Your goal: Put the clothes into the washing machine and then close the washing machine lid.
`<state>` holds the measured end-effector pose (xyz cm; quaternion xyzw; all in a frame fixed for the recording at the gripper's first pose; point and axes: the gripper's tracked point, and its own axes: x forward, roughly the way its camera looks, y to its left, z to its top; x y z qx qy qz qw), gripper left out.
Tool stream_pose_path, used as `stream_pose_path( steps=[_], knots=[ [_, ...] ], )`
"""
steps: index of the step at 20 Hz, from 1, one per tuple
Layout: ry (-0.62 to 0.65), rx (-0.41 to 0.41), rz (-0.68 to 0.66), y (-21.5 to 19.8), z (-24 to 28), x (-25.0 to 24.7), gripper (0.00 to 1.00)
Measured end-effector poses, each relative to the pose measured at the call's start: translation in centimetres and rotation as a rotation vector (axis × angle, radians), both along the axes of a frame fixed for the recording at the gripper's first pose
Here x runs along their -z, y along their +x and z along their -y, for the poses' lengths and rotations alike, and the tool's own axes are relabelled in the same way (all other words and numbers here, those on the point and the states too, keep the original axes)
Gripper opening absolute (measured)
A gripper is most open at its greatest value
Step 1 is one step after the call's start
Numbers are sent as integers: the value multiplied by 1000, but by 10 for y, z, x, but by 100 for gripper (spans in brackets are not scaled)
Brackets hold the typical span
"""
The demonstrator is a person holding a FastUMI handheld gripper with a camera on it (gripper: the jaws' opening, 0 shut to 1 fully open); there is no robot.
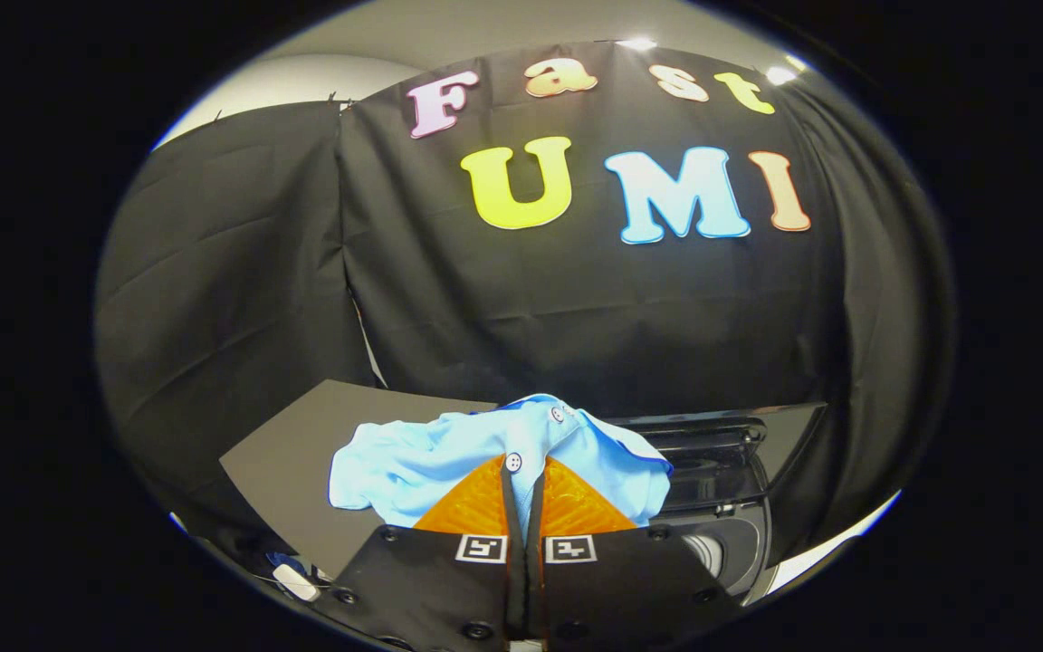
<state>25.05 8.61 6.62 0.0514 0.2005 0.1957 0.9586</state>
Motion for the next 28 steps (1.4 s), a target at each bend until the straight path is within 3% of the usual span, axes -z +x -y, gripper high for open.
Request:
stream_pose_path(
  steps=[8, 17, 28],
  knots=[
    [-4, 83, -23, -4, 54, 14, 1],
    [-26, 116, -34, 2, 91, 31, 1],
    [-94, 140, -123, 14, 111, 118, 2]
  ],
)
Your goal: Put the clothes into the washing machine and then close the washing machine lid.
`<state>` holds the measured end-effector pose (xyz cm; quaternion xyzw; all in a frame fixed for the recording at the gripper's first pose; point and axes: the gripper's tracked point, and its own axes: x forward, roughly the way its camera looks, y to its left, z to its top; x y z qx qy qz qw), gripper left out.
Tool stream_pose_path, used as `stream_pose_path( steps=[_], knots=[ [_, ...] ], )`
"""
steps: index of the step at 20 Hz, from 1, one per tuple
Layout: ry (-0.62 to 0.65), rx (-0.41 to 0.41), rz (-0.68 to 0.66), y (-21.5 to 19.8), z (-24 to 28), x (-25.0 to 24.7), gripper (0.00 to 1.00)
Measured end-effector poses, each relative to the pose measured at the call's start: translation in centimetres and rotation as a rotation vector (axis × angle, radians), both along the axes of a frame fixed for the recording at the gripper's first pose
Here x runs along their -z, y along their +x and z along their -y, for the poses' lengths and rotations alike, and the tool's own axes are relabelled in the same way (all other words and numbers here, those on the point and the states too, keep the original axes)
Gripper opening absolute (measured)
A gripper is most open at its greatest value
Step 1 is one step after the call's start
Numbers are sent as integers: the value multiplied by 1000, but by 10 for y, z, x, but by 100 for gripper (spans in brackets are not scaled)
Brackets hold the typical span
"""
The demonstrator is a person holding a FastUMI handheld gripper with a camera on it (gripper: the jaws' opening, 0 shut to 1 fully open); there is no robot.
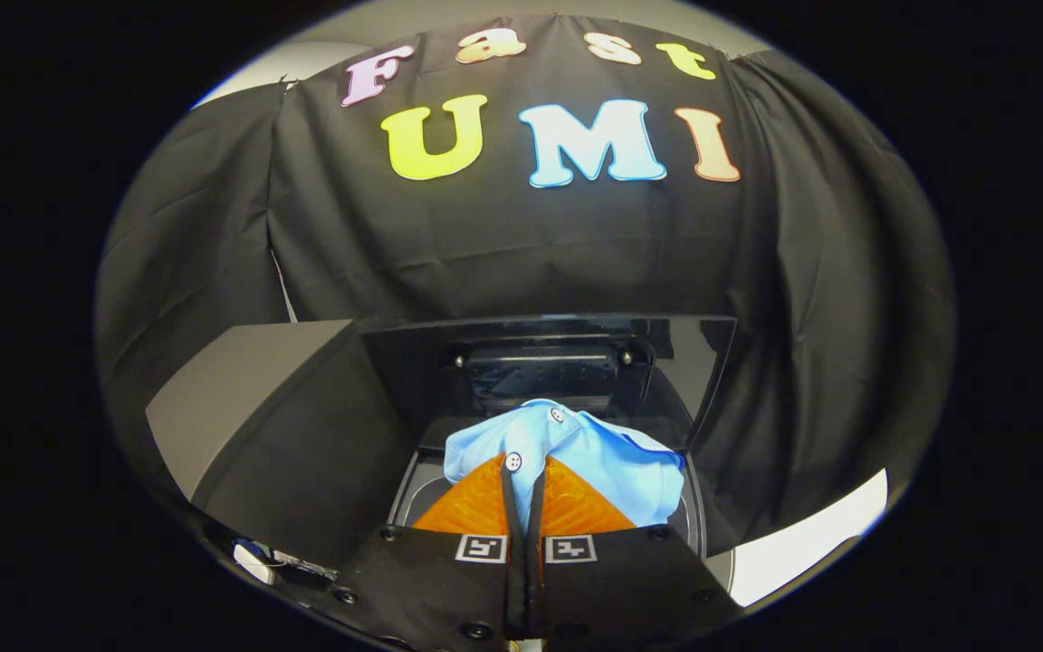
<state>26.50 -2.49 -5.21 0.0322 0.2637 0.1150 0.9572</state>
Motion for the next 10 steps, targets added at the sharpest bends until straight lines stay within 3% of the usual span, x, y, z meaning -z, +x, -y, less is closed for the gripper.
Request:
stream_pose_path(
  steps=[10],
  knots=[
    [-50, -18, -82, 2, -14, 67, 2]
  ],
)
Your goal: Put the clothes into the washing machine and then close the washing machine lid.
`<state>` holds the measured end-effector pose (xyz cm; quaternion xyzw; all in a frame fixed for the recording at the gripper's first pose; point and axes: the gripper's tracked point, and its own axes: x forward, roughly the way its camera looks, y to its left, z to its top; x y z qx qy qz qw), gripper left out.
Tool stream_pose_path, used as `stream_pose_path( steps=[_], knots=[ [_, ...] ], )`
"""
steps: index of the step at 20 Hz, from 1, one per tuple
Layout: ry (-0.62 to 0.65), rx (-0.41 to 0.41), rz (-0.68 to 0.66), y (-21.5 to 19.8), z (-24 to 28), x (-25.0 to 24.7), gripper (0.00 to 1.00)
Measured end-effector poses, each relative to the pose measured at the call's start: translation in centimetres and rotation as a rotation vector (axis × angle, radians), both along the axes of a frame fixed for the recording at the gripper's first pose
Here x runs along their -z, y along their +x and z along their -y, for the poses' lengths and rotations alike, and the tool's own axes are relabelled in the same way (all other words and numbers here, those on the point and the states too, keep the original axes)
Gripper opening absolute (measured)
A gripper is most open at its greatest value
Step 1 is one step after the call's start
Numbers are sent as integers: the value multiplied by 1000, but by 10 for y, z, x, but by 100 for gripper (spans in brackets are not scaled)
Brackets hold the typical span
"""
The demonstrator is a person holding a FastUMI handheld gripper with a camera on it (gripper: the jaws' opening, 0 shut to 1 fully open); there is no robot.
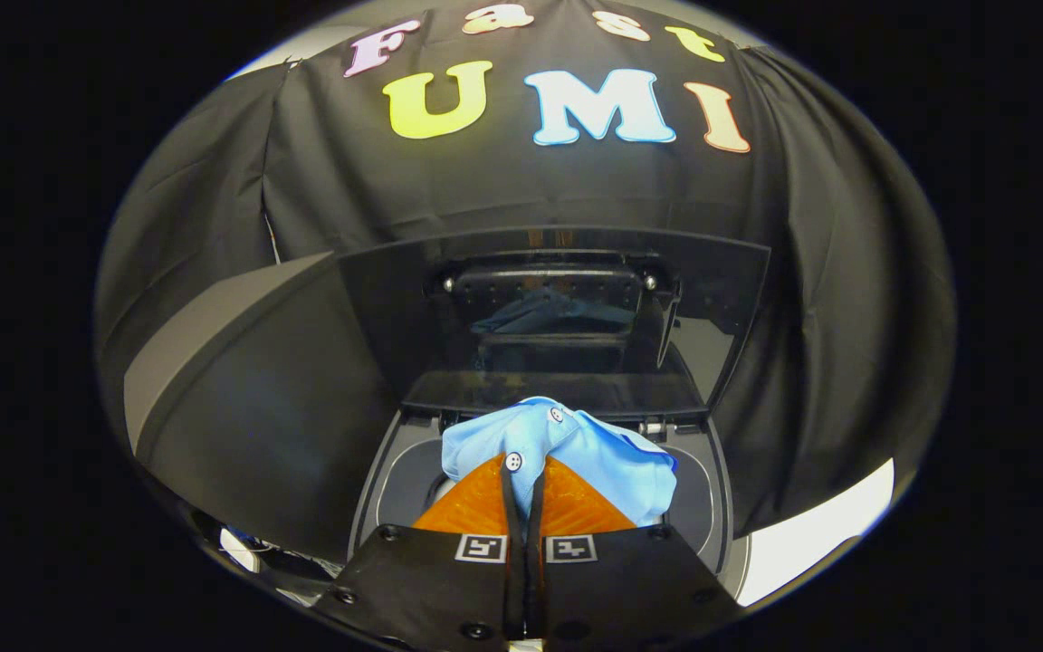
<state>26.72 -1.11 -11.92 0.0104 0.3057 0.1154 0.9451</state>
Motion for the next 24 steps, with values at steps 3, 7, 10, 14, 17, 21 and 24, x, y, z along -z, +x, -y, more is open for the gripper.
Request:
stream_pose_path(
  steps=[3, 7, 10, 14, 17, 21, 24],
  knots=[
    [4, 4, -36, 0, -4, 15, 3],
    [-1, 29, -101, -4, -3, 40, 10],
    [23, 40, -132, -10, -6, 49, 23],
    [26, 62, -71, -4, -4, 37, 69],
    [13, 88, -44, 0, 0, 34, 97],
    [-1, 114, 0, 3, 6, 22, 98],
    [-1, 113, 108, 12, 4, -6, 98]
  ],
)
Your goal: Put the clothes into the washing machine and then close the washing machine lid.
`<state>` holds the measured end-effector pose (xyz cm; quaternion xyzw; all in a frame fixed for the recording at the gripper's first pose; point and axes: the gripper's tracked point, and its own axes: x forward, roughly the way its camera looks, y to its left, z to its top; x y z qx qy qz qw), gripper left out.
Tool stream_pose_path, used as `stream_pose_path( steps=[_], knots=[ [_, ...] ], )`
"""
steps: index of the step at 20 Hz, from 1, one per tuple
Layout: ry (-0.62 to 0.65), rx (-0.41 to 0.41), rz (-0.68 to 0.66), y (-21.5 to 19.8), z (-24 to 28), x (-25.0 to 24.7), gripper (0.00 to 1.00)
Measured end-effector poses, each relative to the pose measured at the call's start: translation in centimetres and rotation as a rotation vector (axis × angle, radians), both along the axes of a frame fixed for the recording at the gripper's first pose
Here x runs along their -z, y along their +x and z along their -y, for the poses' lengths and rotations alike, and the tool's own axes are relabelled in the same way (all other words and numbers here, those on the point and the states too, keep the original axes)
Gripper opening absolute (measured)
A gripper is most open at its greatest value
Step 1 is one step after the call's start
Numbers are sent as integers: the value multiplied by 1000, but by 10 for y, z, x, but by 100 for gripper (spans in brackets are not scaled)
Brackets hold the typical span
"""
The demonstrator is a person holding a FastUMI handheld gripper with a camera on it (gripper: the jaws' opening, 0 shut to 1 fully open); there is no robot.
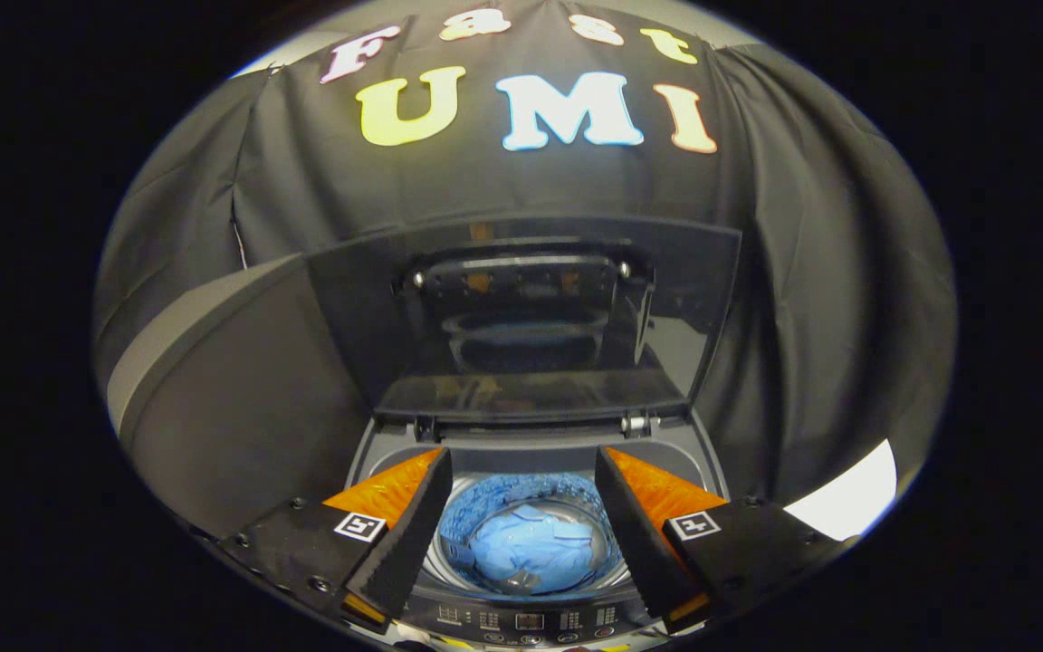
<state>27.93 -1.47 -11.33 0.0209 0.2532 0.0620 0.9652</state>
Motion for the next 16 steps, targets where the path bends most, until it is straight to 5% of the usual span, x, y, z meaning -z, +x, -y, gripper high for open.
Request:
stream_pose_path(
  steps=[7, 16],
  knots=[
    [15, -18, 267, 29, -9, -81, 97],
    [18, 31, 382, 97, -4, -121, 97]
  ],
)
